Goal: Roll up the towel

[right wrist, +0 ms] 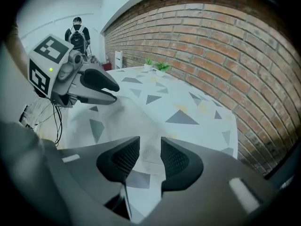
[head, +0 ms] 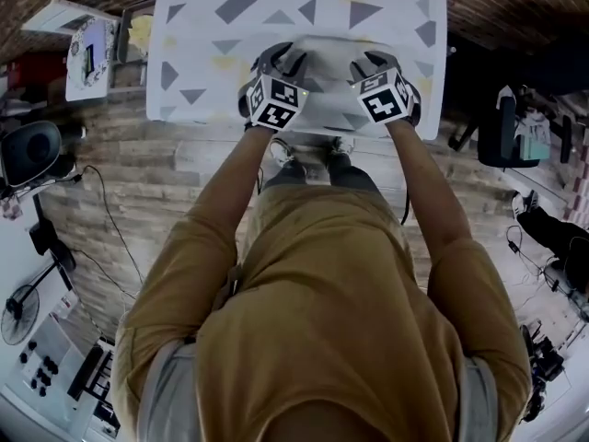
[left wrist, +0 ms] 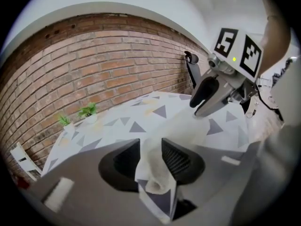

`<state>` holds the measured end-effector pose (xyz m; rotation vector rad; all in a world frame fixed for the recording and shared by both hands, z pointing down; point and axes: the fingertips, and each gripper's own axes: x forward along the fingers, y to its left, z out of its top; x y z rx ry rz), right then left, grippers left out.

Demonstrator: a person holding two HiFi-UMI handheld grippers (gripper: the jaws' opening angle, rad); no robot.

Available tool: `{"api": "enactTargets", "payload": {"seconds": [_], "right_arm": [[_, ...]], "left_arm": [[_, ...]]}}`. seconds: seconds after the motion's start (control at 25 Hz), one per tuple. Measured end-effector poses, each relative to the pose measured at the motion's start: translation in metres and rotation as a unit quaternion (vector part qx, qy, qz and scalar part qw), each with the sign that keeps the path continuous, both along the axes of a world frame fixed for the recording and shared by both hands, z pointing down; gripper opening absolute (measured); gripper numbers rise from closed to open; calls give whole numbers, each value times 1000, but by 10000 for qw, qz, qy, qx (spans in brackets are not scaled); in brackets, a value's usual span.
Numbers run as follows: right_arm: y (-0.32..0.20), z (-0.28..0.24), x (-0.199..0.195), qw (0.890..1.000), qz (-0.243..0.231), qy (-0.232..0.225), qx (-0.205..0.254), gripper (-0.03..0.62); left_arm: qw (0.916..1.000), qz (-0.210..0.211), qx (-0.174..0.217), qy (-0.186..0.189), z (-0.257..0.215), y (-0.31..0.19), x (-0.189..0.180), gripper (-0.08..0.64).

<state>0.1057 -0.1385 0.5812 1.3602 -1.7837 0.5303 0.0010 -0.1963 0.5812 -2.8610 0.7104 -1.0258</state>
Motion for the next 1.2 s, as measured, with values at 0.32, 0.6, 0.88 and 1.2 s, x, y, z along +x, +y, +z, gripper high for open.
{"api": "enactTargets", "payload": {"seconds": [0.32,0.6,0.88,1.2], "right_arm": [[31,-5,13,9992,385,29,82,137],[50,-6,17,9977,653,32,151,137],[76,-4,25,9958,905,-93,125,109],[90,-16,39,9931,1009,-302,508,97]], "left_arm": [[9999,-46,-102,29,-3,19,-22,153],[9998,-132,-156,-21,4,34,-38,153],[9999,-160,-61,-9,-6,45,-41,153],[9994,-339,15,55,-21,59,-43,153]]}}
